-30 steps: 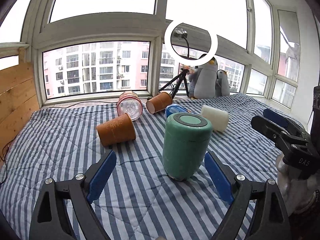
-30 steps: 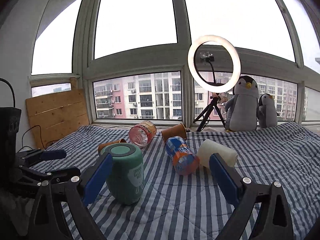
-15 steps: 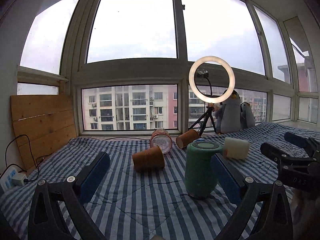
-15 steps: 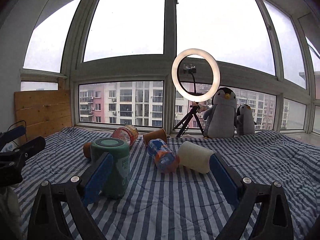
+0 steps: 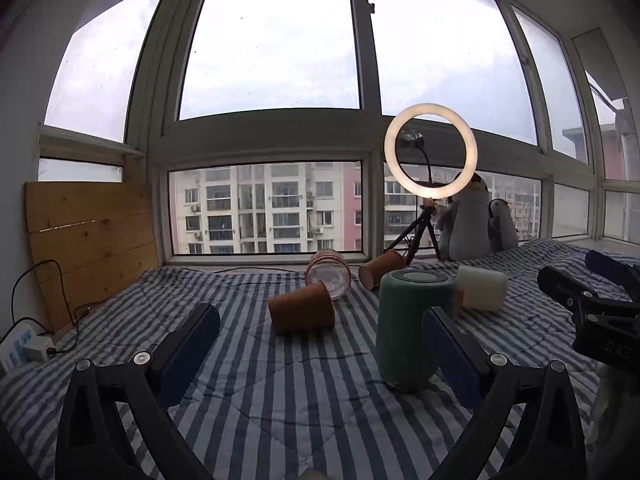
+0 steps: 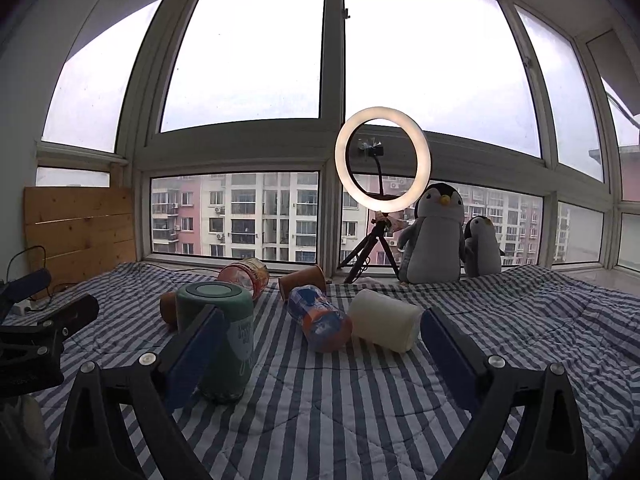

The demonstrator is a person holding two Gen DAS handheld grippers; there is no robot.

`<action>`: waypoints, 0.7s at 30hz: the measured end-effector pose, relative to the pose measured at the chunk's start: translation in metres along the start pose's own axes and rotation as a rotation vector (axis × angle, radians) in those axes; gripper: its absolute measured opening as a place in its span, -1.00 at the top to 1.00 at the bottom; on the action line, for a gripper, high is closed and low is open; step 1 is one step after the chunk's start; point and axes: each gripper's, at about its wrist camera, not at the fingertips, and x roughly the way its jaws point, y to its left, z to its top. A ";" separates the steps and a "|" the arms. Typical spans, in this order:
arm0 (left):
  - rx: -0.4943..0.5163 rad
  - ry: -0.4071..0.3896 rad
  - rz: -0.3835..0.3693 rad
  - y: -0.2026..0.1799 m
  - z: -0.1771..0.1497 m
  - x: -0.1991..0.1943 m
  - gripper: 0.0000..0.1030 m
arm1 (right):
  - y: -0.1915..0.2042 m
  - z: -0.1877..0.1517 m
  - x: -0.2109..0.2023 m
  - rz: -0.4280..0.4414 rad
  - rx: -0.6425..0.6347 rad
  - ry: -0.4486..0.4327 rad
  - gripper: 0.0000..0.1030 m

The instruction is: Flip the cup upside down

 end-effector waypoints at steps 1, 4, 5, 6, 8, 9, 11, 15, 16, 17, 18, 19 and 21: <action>0.002 -0.001 0.000 -0.001 0.000 0.000 -0.99 | -0.001 -0.001 0.000 0.001 0.003 0.000 -0.89; 0.000 -0.005 0.001 -0.001 -0.001 0.000 -0.99 | -0.002 -0.001 0.000 -0.002 0.009 -0.003 -0.89; -0.003 -0.007 0.002 0.000 -0.002 0.000 -0.99 | -0.002 -0.002 0.001 -0.002 0.011 -0.005 -0.89; -0.006 -0.006 0.001 0.000 -0.002 0.000 -0.99 | -0.002 -0.002 0.001 0.002 0.011 -0.004 -0.89; -0.011 0.001 -0.004 0.001 -0.003 0.001 -0.99 | -0.001 -0.003 0.002 0.004 0.010 0.001 -0.89; -0.013 0.004 -0.005 0.002 -0.003 0.002 -0.99 | -0.001 -0.003 0.003 0.007 0.009 0.004 -0.89; -0.013 0.012 -0.011 0.001 -0.004 0.004 -0.99 | 0.000 -0.004 0.004 0.008 0.008 0.007 -0.89; -0.002 0.007 -0.009 -0.001 -0.005 0.003 -0.99 | 0.001 -0.003 0.003 0.008 0.005 -0.001 -0.89; 0.002 0.002 -0.008 -0.002 -0.005 0.002 -0.99 | 0.002 -0.004 0.002 0.007 0.005 -0.006 -0.89; 0.005 -0.002 -0.005 -0.003 -0.005 0.001 -0.99 | 0.002 -0.004 0.002 0.004 0.005 -0.010 -0.89; 0.007 -0.006 -0.003 -0.004 -0.005 0.001 -0.99 | 0.002 -0.004 0.001 0.003 0.004 -0.014 -0.89; 0.008 -0.009 -0.002 -0.004 -0.006 0.000 -0.99 | 0.002 -0.004 0.000 0.002 0.003 -0.018 -0.89; 0.004 -0.013 0.000 -0.003 -0.006 -0.001 -0.99 | 0.003 -0.004 -0.002 -0.004 0.002 -0.028 -0.89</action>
